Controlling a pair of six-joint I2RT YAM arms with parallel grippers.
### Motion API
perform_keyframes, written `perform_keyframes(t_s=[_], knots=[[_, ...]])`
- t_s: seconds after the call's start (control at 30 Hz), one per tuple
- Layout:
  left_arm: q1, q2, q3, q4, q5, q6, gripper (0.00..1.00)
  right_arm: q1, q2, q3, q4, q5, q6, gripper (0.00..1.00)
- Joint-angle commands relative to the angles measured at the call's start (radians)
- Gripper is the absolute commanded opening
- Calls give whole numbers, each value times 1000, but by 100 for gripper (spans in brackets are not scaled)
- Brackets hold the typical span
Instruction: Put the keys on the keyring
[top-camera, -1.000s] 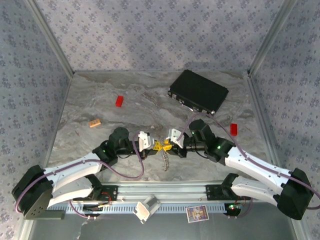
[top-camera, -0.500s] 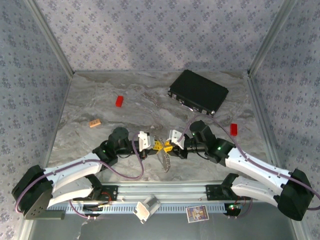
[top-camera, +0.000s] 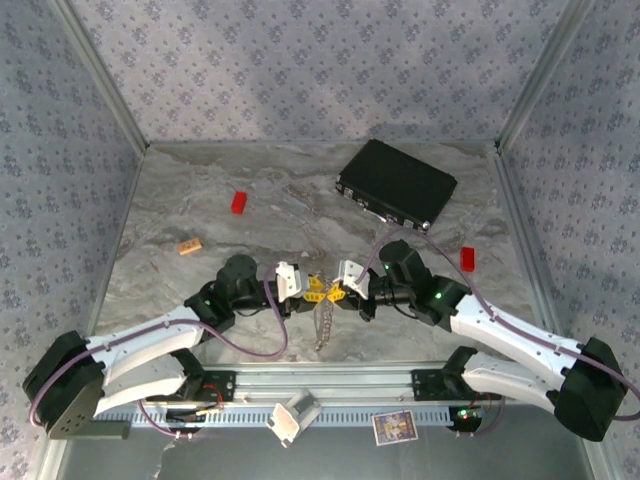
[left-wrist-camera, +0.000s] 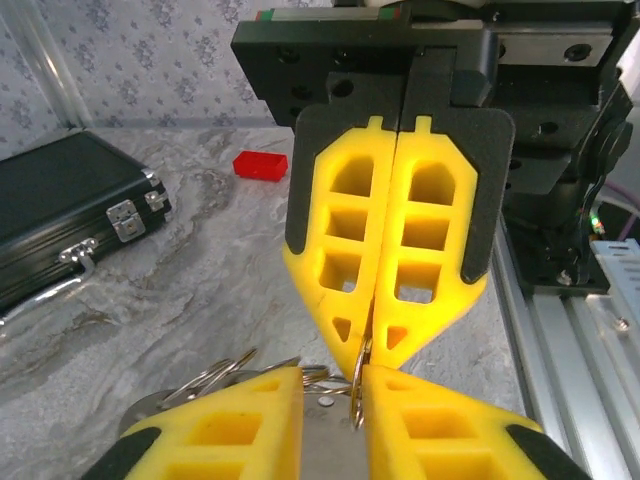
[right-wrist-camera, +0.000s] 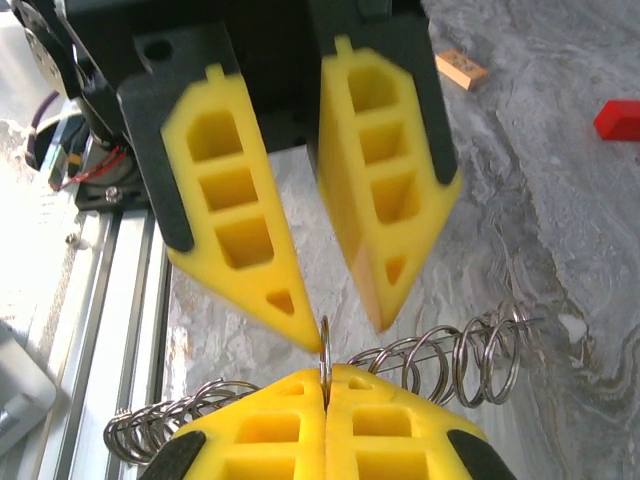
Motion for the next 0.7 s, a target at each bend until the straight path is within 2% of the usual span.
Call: perform_keyframes(t_s=[0.0,0.13,0.27,0.67], knots=[[-5,-21,27,-47,-26,21,24,0,12,78,-118,30,-60,0],[-5,-14,51,-115,-39,36,30,8,58,147,-223,77,-97,0],[-6,-1,67,-149,-41,54,32,23,103,205,-295,94,-112,0],[-5,54,99,-191,-21,82,24,61,178,287,-332,111,-129,0]])
